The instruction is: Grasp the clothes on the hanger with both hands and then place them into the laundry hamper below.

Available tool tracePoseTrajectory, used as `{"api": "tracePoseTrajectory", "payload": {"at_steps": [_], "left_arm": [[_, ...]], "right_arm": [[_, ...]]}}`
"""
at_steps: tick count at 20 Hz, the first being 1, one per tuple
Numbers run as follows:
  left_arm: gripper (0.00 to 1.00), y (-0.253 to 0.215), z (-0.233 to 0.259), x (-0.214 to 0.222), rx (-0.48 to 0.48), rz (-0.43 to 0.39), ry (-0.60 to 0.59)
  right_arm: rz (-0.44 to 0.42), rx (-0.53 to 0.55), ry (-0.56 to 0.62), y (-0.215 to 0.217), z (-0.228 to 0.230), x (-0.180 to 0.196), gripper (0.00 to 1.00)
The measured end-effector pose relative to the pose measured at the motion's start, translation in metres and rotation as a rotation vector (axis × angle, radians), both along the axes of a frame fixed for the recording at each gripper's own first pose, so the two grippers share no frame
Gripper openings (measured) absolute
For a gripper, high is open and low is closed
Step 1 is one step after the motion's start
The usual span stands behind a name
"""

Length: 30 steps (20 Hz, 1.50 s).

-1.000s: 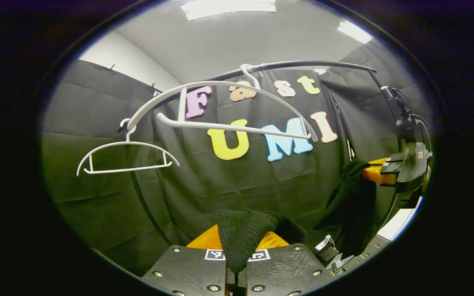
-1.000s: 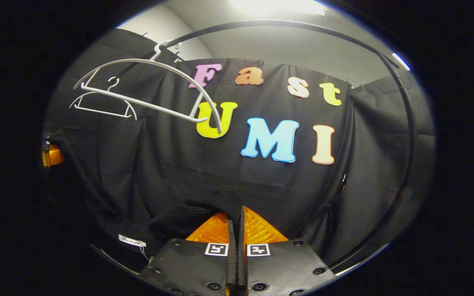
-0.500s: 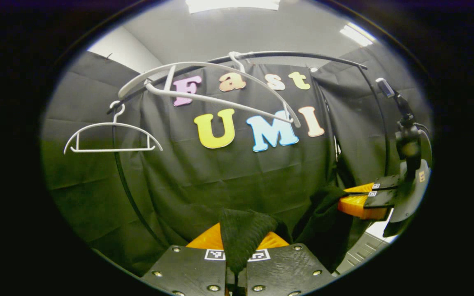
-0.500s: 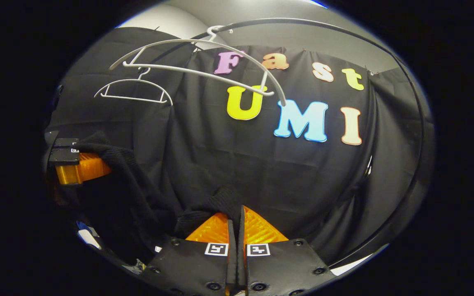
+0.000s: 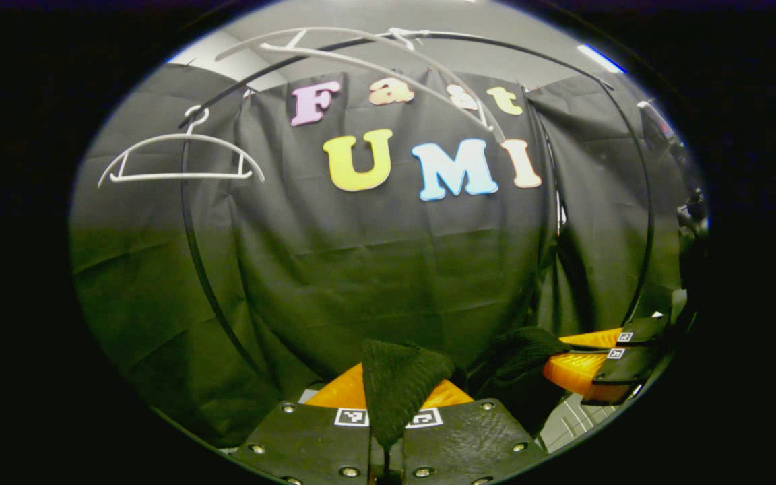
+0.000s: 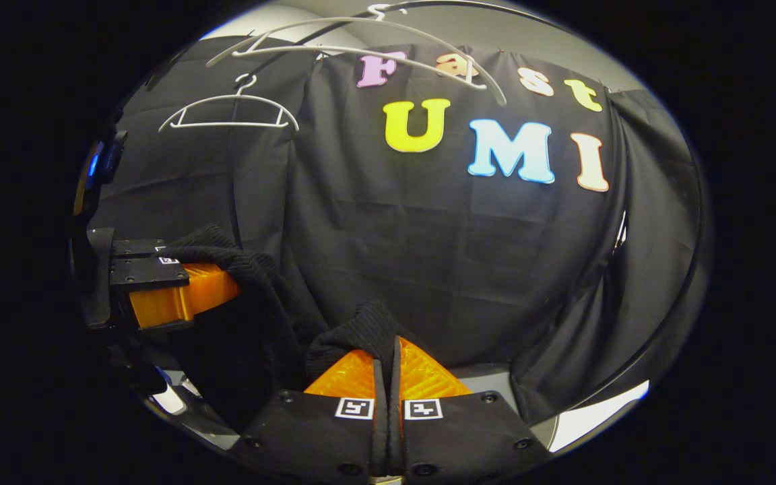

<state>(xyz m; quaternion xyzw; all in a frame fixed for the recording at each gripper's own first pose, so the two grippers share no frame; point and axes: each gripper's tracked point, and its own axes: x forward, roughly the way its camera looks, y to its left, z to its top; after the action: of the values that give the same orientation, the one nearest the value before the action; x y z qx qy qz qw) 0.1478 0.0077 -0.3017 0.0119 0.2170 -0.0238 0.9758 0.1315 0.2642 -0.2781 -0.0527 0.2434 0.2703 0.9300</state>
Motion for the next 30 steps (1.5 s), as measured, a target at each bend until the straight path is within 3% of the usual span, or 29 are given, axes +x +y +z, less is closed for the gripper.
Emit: {"api": "tracePoseTrajectory", "payload": {"at_steps": [7,15,19,24,25,26,29,30], "left_arm": [[0.05,0.011,-0.096,-0.016,-0.041,0.028,0.187],[0.05,0.019,-0.157,-0.047,-0.002,0.024,0.376],[0.06,0.021,-0.176,-0.059,0.013,0.017,0.445],[0.07,0.020,-0.186,-0.081,-0.015,0.025,0.526],[0.16,0.021,-0.189,-0.085,-0.024,0.025,0.536],[0.33,0.022,-0.192,-0.093,-0.037,0.020,0.548],[0.83,0.036,-0.183,-0.088,-0.005,0.038,0.507],[1.00,0.038,-0.178,-0.095,0.000,0.040,0.498]], "right_arm": [[-0.076,-0.032,0.177,-0.010,-0.065,-0.025,0.03],[-0.105,-0.097,0.341,-0.023,-0.116,-0.055,0.02],[-0.118,-0.127,0.406,-0.028,-0.131,-0.064,0.05],[-0.106,-0.150,0.471,-0.031,-0.142,-0.078,0.19],[-0.108,-0.136,0.465,-0.031,-0.138,-0.079,0.25],[-0.107,-0.124,0.457,-0.031,-0.134,-0.078,0.30],[-0.104,-0.134,0.429,-0.031,-0.127,-0.078,1.00],[-0.109,-0.140,0.421,-0.033,-0.126,-0.077,0.97]]}}
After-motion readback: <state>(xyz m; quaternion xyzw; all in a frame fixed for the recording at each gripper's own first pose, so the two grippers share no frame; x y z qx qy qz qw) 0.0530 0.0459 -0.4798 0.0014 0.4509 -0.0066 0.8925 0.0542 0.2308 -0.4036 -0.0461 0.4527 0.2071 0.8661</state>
